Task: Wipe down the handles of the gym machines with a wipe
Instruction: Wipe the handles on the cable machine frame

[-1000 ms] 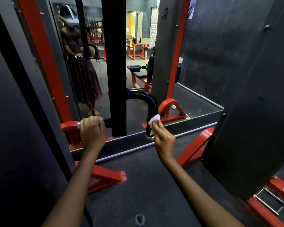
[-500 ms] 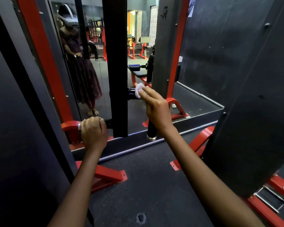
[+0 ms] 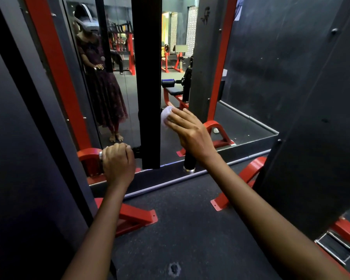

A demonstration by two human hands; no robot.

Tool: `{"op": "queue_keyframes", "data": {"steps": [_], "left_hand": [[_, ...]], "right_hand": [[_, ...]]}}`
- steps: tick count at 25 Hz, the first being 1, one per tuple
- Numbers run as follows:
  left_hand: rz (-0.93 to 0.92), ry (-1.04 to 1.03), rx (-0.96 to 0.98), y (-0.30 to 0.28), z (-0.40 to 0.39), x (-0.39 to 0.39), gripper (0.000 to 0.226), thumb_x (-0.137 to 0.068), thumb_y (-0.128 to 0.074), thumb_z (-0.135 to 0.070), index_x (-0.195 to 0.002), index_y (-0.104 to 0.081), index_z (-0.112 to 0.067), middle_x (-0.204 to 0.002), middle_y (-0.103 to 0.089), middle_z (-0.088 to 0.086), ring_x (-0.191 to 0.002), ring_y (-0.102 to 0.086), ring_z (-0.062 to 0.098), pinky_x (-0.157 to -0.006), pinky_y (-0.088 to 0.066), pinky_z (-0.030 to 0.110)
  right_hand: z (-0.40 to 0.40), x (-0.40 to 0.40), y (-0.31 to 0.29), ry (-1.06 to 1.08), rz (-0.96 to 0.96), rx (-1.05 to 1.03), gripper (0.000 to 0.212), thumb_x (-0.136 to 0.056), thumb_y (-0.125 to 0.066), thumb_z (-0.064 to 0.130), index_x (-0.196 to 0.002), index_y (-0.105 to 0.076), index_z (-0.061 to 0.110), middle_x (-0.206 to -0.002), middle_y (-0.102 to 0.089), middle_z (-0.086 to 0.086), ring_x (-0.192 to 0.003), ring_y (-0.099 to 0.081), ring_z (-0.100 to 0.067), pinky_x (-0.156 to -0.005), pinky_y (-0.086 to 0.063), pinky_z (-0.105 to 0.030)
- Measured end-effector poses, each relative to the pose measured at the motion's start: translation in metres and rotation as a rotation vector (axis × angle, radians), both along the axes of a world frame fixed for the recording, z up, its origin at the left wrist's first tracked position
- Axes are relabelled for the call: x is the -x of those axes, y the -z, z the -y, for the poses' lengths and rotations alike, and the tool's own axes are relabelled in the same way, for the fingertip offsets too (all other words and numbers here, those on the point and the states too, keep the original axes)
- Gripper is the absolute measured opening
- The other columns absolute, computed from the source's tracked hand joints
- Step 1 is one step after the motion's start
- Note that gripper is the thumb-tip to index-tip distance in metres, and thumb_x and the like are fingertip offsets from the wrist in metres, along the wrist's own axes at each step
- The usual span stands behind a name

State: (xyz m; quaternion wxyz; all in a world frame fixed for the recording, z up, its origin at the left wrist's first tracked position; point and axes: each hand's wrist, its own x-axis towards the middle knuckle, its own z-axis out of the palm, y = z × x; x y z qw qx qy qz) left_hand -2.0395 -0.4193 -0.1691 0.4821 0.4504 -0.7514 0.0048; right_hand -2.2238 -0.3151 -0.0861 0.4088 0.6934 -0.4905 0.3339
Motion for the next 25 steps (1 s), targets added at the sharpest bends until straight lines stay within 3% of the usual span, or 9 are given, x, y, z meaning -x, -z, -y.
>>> {"op": "queue_keyframes", "data": {"steps": [2, 5, 8, 10, 13, 16, 19, 22, 25], "left_hand": [[-0.003, -0.006, -0.011, -0.001, -0.001, 0.001, 0.035, -0.091, -0.03, -0.024, -0.071, -0.052, -0.005, -0.068, -0.051, 0.015, -0.07, -0.046, 0.033, -0.08, -0.033, 0.045], [-0.001, -0.024, 0.001, 0.0, 0.0, 0.002, 0.035, -0.091, -0.031, -0.023, -0.071, -0.052, -0.005, -0.068, -0.051, 0.016, -0.07, -0.048, 0.034, -0.08, -0.032, 0.045], [0.008, -0.024, 0.008, 0.0, 0.001, 0.002, 0.034, -0.091, -0.03, -0.023, -0.07, -0.05, -0.005, -0.067, -0.05, 0.016, -0.069, -0.048, 0.035, -0.079, -0.03, 0.045], [0.026, -0.019, 0.0, 0.0, 0.001, 0.001, 0.035, -0.091, -0.029, -0.024, -0.07, -0.05, -0.005, -0.067, -0.05, 0.016, -0.069, -0.047, 0.035, -0.079, -0.031, 0.046], [0.035, -0.012, -0.025, -0.002, 0.001, 0.002, 0.038, -0.091, -0.027, -0.026, -0.071, -0.051, -0.004, -0.069, -0.051, 0.017, -0.071, -0.048, 0.035, -0.081, -0.032, 0.047], [0.032, -0.022, -0.016, -0.002, -0.001, 0.002, 0.038, -0.09, -0.028, -0.025, -0.071, -0.051, -0.003, -0.069, -0.051, 0.018, -0.071, -0.048, 0.036, -0.08, -0.031, 0.047], [0.035, -0.012, -0.034, -0.004, -0.002, 0.003, 0.038, -0.09, -0.027, -0.025, -0.071, -0.051, -0.003, -0.069, -0.05, 0.018, -0.072, -0.048, 0.036, -0.082, -0.032, 0.048], [0.031, -0.018, -0.038, -0.003, -0.002, 0.003, 0.038, -0.09, -0.028, -0.025, -0.071, -0.052, -0.002, -0.069, -0.051, 0.018, -0.072, -0.048, 0.036, -0.082, -0.034, 0.049], [0.037, -0.026, -0.043, -0.001, -0.002, 0.002, 0.038, -0.09, -0.028, -0.025, -0.072, -0.052, -0.002, -0.07, -0.051, 0.019, -0.073, -0.048, 0.036, -0.082, -0.035, 0.049]], "right_hand": [[-0.016, 0.02, 0.005, -0.009, 0.096, 0.007, 0.031, -0.079, -0.058, -0.013, -0.104, -0.069, 0.001, -0.114, -0.066, -0.016, -0.108, -0.062, -0.031, -0.101, -0.043, -0.037], [-0.025, 0.025, -0.008, 0.09, 0.391, 0.082, 0.03, -0.077, -0.06, -0.01, -0.103, -0.071, 0.001, -0.107, -0.068, -0.017, -0.094, -0.067, -0.031, -0.083, -0.052, -0.036], [-0.008, 0.008, -0.042, -0.105, 0.398, -0.274, 0.036, -0.081, -0.053, -0.008, -0.112, -0.066, 0.003, -0.119, -0.063, -0.016, -0.108, -0.061, -0.03, -0.091, -0.051, -0.036], [-0.003, 0.007, -0.053, -0.166, 0.414, -0.511, 0.041, -0.083, -0.048, -0.012, -0.117, -0.064, 0.004, -0.125, -0.059, -0.014, -0.117, -0.056, -0.025, -0.098, -0.045, -0.026], [-0.01, 0.031, -0.047, -0.117, 0.657, -0.515, 0.046, -0.08, -0.043, -0.016, -0.116, -0.064, 0.002, -0.118, -0.063, -0.017, -0.111, -0.058, -0.021, -0.094, -0.044, -0.02], [-0.02, 0.052, -0.02, -0.136, 0.972, -0.495, 0.045, -0.082, -0.041, -0.016, -0.12, -0.061, 0.0, -0.113, -0.065, -0.014, -0.1, -0.062, -0.013, -0.09, -0.05, -0.027], [-0.033, 0.055, 0.025, -0.284, 1.303, -0.52, 0.04, -0.09, -0.041, -0.015, -0.128, -0.049, -0.006, -0.11, -0.062, -0.004, -0.086, -0.06, 0.007, -0.083, -0.049, -0.015], [-0.04, 0.049, 0.081, -0.368, 1.593, -0.53, 0.037, -0.093, -0.046, -0.004, -0.13, -0.047, -0.004, -0.098, -0.067, 0.006, -0.087, -0.058, 0.001, -0.077, -0.048, -0.012], [-0.041, 0.036, 0.124, -0.367, 1.781, -0.503, 0.033, -0.087, -0.056, -0.001, -0.119, -0.063, 0.005, -0.093, -0.065, 0.0, -0.083, -0.051, -0.011, -0.069, -0.042, -0.016]]}}
